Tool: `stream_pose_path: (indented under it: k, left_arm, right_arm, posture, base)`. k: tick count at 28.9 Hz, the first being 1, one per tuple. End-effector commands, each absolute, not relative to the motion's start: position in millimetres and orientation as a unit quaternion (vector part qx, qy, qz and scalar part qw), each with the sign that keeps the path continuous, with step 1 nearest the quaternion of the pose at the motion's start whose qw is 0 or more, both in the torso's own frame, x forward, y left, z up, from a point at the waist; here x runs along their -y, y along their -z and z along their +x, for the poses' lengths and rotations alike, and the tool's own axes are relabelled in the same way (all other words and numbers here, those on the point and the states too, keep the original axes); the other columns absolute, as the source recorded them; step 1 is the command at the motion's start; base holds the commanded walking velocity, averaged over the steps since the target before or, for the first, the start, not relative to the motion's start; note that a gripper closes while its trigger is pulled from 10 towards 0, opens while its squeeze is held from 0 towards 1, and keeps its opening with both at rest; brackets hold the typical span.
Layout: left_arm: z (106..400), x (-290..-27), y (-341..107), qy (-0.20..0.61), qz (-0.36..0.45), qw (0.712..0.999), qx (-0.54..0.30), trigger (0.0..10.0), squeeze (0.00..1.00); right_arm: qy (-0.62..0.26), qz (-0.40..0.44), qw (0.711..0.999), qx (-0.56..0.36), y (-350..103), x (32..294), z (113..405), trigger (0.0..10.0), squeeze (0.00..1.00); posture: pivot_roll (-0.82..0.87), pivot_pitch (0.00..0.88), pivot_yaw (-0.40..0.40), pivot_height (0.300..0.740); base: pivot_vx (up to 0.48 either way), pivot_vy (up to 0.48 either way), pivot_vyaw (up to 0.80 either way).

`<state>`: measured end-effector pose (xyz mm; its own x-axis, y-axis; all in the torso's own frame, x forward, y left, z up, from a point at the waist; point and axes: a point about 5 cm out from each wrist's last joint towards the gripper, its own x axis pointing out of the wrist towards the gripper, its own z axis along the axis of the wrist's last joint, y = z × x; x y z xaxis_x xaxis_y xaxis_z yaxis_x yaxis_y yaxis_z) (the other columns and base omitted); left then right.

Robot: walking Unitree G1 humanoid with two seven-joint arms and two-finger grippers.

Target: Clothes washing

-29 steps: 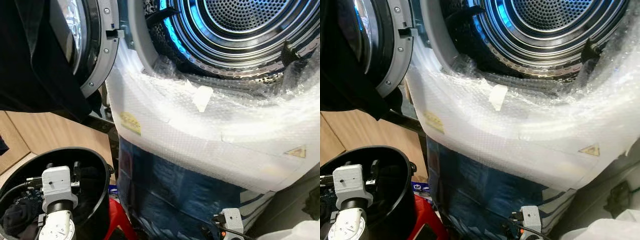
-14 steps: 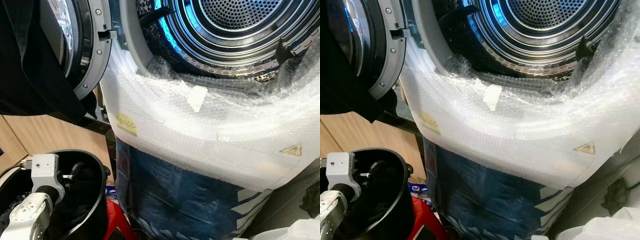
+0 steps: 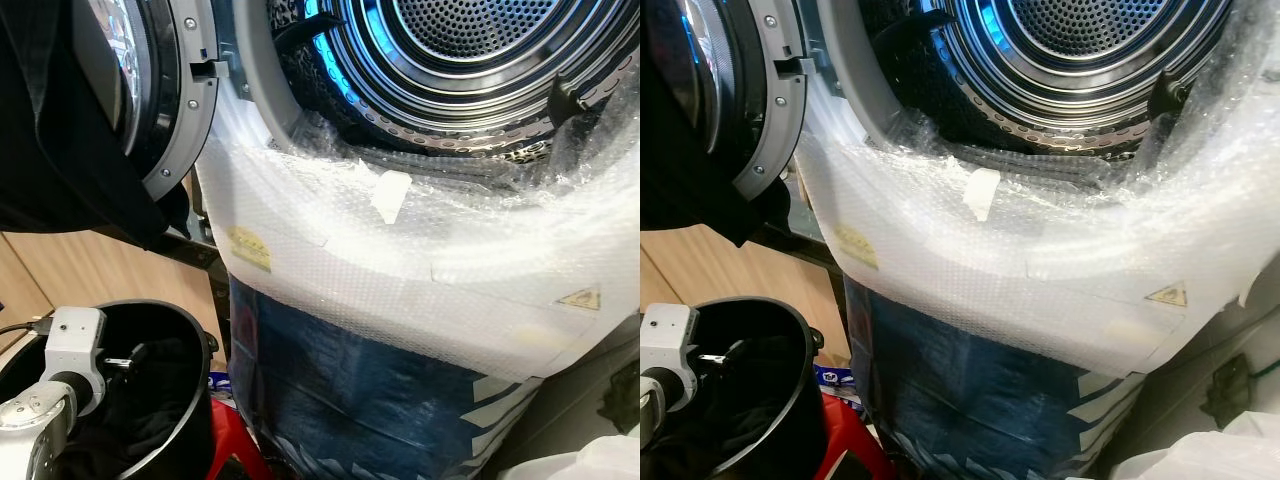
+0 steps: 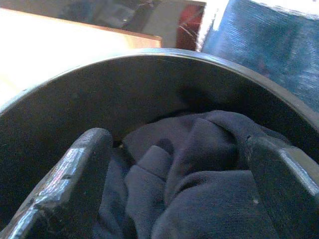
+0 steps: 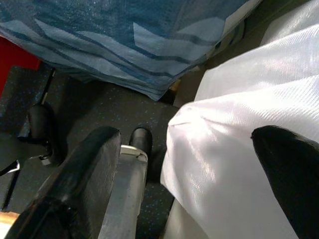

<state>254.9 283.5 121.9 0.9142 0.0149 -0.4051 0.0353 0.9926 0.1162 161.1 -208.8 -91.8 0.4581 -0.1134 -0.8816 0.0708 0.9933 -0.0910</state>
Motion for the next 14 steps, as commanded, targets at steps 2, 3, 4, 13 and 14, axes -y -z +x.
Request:
stream_pose_path:
  k: [2, 3, 4, 13, 14]
  left_arm:
    - [251.4, -285.5, -121.4, 0.018, 0.067, 0.973, -0.219, 10.0, 1.00]
    - [252.2, -285.4, -119.9, 0.016, 0.059, 0.973, -0.224, 10.0, 1.00]
    - [252.7, -284.7, -118.7, 0.014, 0.052, 0.972, -0.229, 10.0, 1.00]
    - [250.2, -266.3, -103.8, 0.057, 0.062, 0.959, -0.270, 10.0, 1.00]
    - [251.8, -265.3, -104.8, 0.057, 0.059, 0.960, -0.268, 10.0, 1.00]
  right_arm:
    - [0.053, -0.024, 0.853, -0.519, 93.1, 207.2, 158.5, 10.0, 0.00]
    - [0.054, -0.021, 0.851, -0.521, 93.5, 206.7, 158.0, 10.0, 0.00]
    - [0.054, -0.020, 0.851, -0.522, 93.5, 206.5, 158.1, 10.0, 0.00]
    - [0.042, -0.033, 0.850, -0.524, 93.6, 202.7, 159.5, 10.0, 0.00]
    - [0.043, -0.032, 0.852, -0.521, 93.3, 202.4, 160.4, 10.0, 0.00]
  posture:
    - [0.06, 0.037, -0.010, 0.740]
    - [0.06, 0.035, -0.011, 0.740]
    - [0.06, 0.034, -0.009, 0.740]
    - [0.06, 0.023, 0.001, 0.740]
    - [0.06, 0.025, 0.001, 0.740]
  base:
    - [0.000, 0.000, 0.00]
    - [0.000, 0.000, 0.00]
    - [0.000, 0.000, 0.00]
    - [0.000, 0.000, 0.00]
    - [0.000, 0.000, 0.00]
